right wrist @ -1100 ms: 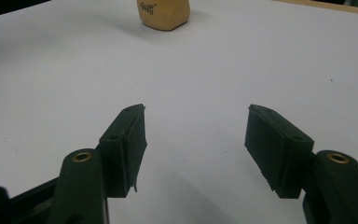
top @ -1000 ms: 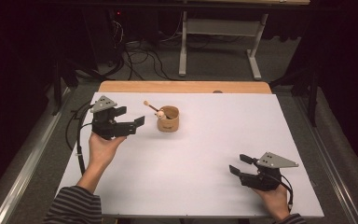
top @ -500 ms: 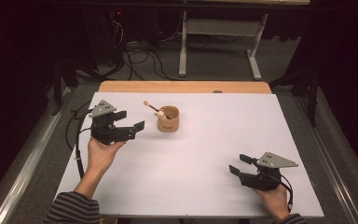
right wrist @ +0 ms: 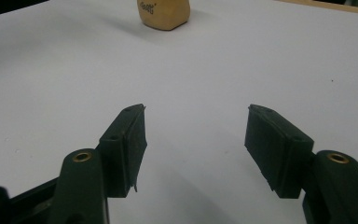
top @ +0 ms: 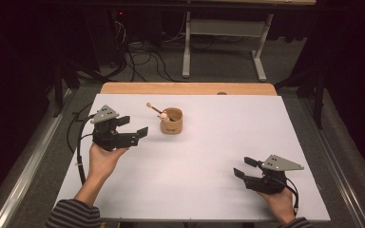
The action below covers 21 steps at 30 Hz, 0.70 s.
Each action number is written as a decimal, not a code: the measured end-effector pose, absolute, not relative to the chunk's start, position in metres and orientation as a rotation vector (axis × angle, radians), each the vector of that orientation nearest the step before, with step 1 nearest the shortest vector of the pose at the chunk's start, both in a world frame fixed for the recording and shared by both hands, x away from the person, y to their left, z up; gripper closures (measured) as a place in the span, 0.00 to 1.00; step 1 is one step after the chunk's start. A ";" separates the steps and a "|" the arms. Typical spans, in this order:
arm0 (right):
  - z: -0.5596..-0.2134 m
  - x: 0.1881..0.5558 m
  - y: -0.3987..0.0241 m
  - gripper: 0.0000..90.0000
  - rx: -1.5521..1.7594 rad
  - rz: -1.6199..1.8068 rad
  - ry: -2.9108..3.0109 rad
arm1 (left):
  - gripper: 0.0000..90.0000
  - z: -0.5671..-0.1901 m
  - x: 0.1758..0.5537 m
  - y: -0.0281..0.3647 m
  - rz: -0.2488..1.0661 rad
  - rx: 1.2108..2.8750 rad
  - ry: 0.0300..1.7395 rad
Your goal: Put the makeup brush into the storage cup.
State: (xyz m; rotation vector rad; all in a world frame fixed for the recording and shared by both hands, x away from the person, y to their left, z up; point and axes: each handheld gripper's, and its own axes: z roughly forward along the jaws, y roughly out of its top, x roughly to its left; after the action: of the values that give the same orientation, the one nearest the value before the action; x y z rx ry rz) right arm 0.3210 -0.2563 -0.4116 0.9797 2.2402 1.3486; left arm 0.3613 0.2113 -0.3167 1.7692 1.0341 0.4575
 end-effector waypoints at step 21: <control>-0.412 0.321 -0.256 0.45 0.974 1.351 2.240 | 0.21 -0.323 0.353 0.210 0.422 1.782 1.019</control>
State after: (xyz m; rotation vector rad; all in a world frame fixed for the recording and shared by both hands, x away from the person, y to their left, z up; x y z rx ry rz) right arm 0.3207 -0.2562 -0.4116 0.9739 2.2404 1.3512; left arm 0.3531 0.2099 -0.3234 1.7816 1.0190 0.4220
